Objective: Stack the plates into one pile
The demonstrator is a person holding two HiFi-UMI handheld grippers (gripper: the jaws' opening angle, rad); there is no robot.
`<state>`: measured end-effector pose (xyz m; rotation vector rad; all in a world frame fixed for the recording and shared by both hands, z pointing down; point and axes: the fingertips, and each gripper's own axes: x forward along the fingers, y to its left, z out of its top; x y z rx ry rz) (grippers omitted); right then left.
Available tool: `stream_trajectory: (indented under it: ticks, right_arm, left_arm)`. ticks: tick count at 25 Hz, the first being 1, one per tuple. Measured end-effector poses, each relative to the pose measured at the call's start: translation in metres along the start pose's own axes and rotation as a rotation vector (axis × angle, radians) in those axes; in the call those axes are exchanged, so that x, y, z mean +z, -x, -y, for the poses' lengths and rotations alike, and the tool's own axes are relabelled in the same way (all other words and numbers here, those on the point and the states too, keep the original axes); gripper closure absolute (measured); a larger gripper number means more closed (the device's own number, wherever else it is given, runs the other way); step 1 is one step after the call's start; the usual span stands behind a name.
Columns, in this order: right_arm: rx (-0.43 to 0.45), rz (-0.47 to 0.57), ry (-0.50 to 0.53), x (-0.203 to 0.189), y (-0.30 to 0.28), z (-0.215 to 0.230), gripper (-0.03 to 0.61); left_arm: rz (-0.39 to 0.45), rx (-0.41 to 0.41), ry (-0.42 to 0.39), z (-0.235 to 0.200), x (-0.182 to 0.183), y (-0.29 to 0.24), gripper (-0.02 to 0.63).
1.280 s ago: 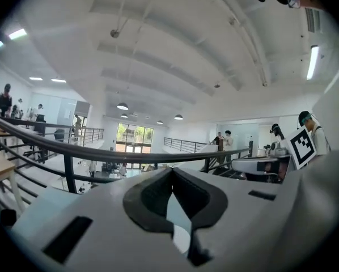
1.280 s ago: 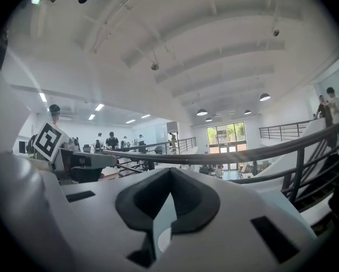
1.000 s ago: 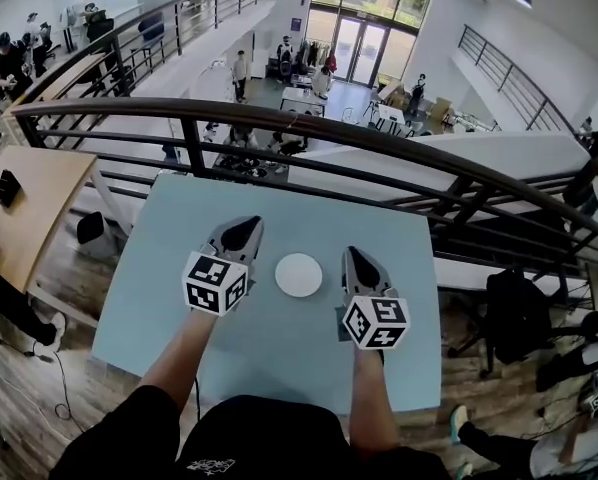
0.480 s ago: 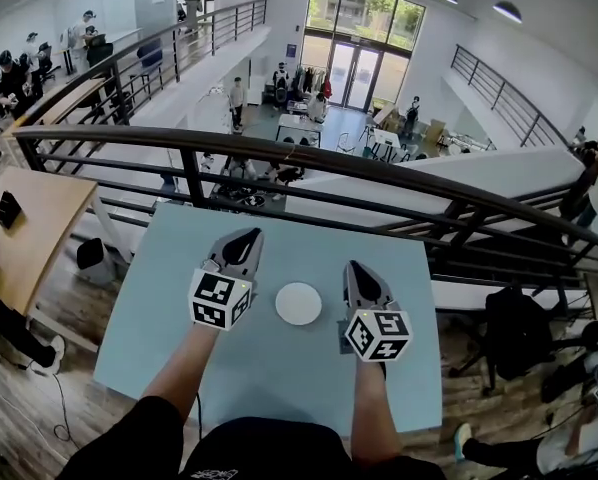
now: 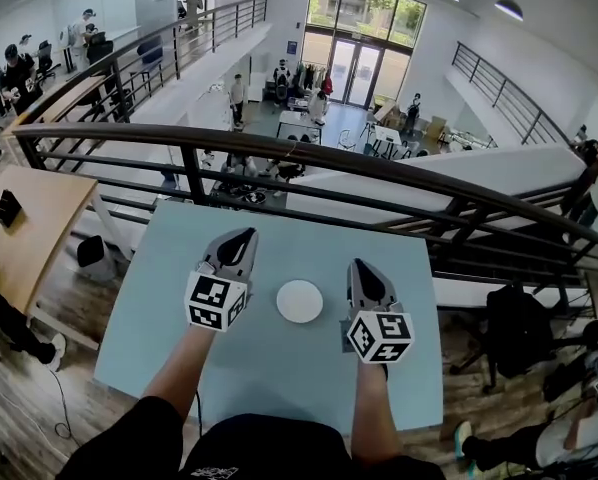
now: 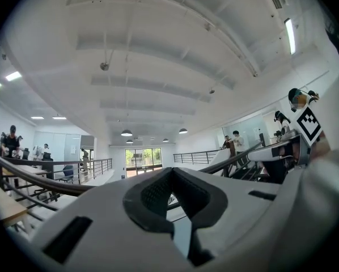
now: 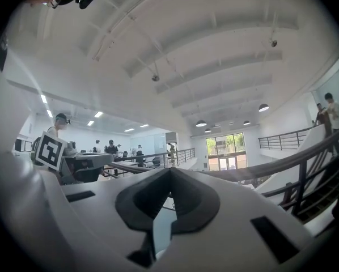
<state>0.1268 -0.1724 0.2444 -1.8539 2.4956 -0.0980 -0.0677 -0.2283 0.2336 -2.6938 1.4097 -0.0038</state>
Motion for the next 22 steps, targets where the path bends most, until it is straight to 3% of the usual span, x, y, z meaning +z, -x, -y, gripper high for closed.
stream_trajectory:
  ticks: [22]
  right_arm:
    - [-0.019, 0.041, 0.030, 0.0037, 0.0092, 0.0022, 0.571]
  left_arm:
    - [0.024, 0.016, -0.011, 0.0018, 0.0000, 0.0099, 0.604]
